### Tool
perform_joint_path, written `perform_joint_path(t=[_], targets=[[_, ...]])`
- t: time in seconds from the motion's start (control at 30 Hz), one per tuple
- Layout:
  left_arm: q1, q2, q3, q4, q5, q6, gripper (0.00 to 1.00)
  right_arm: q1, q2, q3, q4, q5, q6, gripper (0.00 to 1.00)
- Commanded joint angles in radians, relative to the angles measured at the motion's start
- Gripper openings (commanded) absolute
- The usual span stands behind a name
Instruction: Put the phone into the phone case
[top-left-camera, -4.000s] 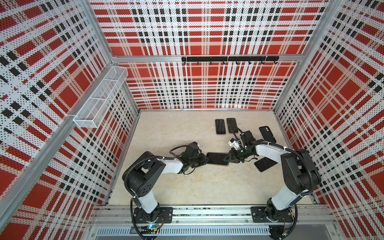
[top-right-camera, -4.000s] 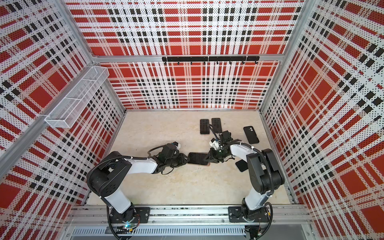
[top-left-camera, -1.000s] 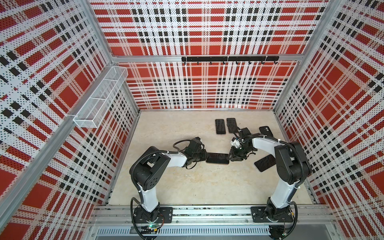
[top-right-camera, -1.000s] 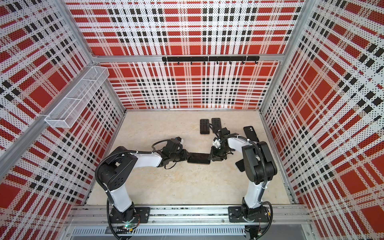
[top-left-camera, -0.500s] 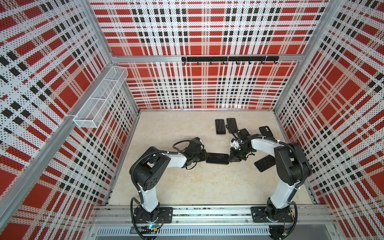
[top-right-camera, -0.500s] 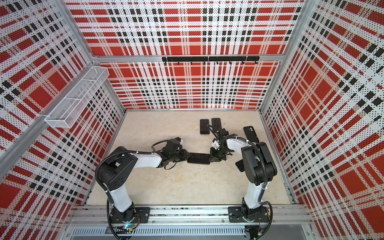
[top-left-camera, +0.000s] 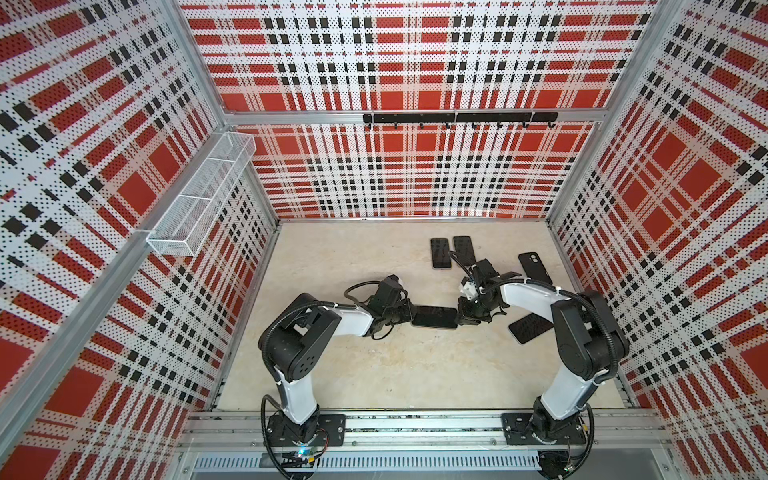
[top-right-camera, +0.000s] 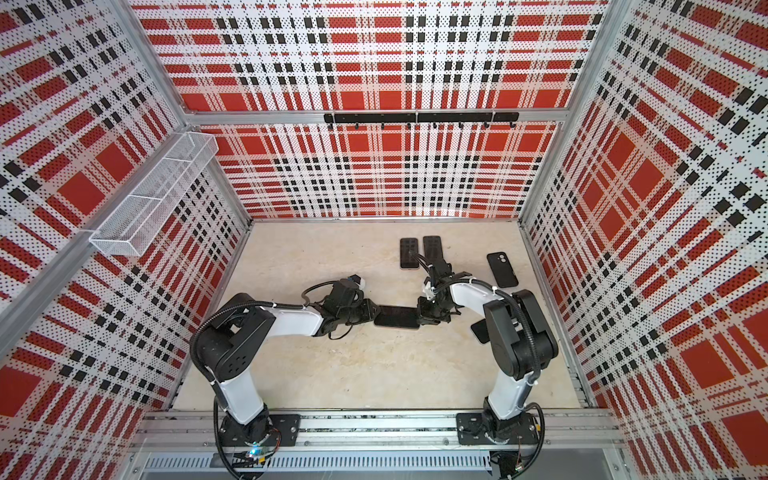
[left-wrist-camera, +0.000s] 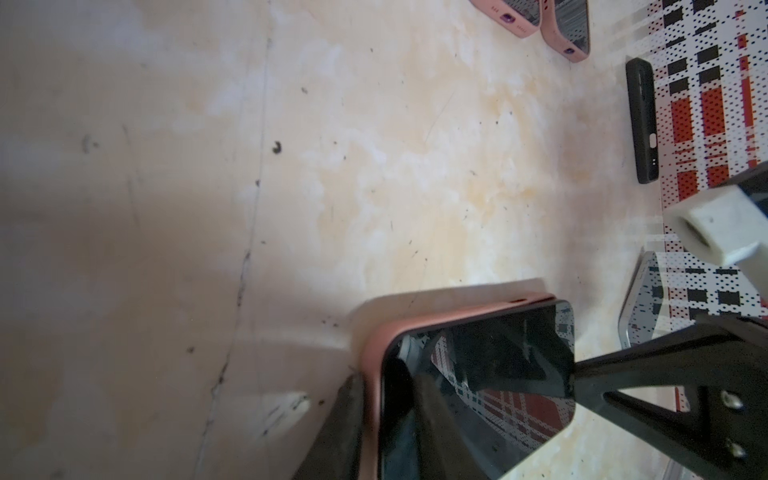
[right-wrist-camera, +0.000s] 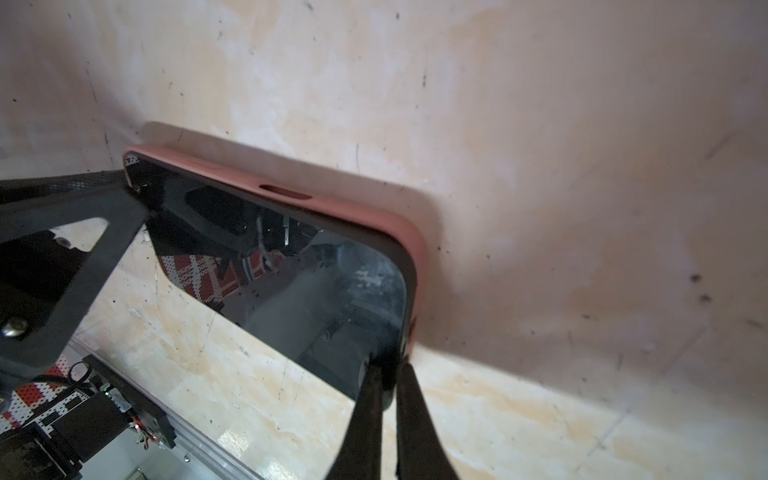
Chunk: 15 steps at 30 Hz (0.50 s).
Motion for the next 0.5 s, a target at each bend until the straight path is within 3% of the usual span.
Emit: perform_joint_path(t=[0.0,0.47], targets=[[-0.030,0.008,-0.025,-0.058,0.037,-0.011,0.26,0.122,0.217,-0.137,-0.009,0.058,0.013,0.08],[-0.044,0.007,-0.038,-0.064,0.029,-0.020,0.25,0.216,0.469,-0.169,0.095,0.135,0.052,0.07]])
